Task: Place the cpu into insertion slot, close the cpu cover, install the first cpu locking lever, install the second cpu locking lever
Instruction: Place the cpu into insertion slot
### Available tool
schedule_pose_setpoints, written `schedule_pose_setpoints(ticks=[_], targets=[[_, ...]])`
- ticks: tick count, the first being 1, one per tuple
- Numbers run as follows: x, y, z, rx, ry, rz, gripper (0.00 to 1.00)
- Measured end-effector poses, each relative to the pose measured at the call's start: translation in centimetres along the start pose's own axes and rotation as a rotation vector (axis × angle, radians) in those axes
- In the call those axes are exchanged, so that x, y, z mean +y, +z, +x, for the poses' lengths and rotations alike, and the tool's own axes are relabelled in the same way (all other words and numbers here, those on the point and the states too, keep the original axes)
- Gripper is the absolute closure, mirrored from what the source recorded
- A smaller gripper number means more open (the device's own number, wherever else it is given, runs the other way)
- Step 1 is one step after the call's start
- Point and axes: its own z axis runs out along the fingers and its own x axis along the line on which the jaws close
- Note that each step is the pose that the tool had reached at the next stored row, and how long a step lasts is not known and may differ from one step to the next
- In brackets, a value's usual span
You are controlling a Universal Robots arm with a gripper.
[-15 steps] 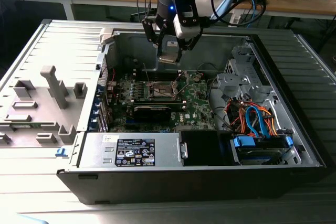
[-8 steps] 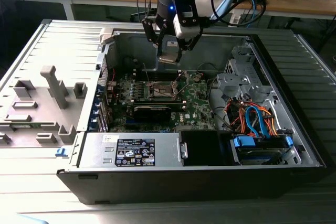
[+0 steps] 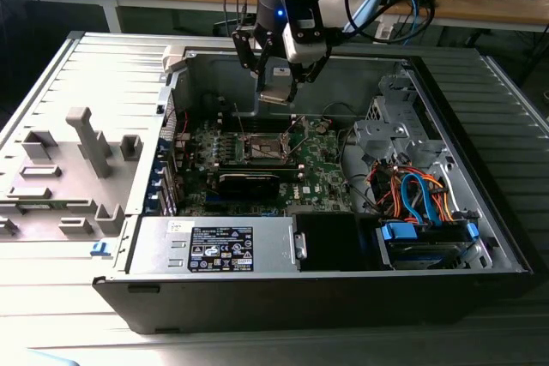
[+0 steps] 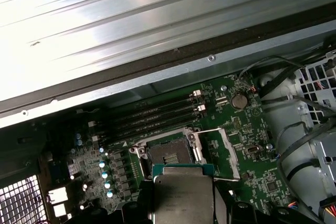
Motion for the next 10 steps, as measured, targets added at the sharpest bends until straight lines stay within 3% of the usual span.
schedule_pose_setpoints(ticks=[10], targets=[[0.0,0.02,0.0,-0.0008,0.019,-0.0004,0.45]])
